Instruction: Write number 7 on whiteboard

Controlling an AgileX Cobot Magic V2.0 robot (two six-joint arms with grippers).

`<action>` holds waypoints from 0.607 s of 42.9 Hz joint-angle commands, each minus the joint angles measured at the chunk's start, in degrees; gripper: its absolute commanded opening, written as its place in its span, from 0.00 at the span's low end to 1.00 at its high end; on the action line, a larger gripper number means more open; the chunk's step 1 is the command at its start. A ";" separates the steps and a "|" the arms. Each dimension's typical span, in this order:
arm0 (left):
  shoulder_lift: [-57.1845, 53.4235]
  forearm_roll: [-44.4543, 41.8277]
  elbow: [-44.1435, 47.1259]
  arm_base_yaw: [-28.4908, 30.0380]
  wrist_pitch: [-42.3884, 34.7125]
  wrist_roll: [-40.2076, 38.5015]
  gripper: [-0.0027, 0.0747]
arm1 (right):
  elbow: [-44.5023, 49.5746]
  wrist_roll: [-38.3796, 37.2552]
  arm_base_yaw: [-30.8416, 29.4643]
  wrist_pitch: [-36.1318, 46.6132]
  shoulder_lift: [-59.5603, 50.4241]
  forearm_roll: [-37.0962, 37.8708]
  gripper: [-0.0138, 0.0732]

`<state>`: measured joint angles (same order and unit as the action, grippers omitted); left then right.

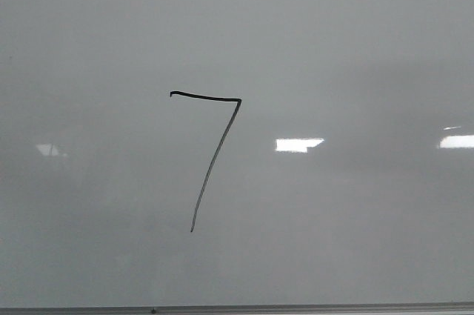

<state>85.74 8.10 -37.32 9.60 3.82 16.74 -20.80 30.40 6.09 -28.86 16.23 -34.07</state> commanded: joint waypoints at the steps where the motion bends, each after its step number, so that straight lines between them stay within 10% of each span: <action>1: -1.32 0.65 -1.87 -0.10 -5.29 -0.55 0.33 | -1.39 0.20 -0.48 4.04 0.39 -1.50 0.08; 15: -1.32 0.65 -1.87 -0.10 -5.29 -0.55 0.42 | -1.39 0.20 -0.48 4.04 0.39 -1.50 0.08; 26: -2.75 0.65 -1.87 -0.10 -4.50 -0.55 0.81 | -1.39 0.20 -0.48 4.04 0.39 -1.50 0.08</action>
<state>85.82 8.19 -37.41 9.60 2.39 16.74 -20.80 30.40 6.09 -28.86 16.23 -34.07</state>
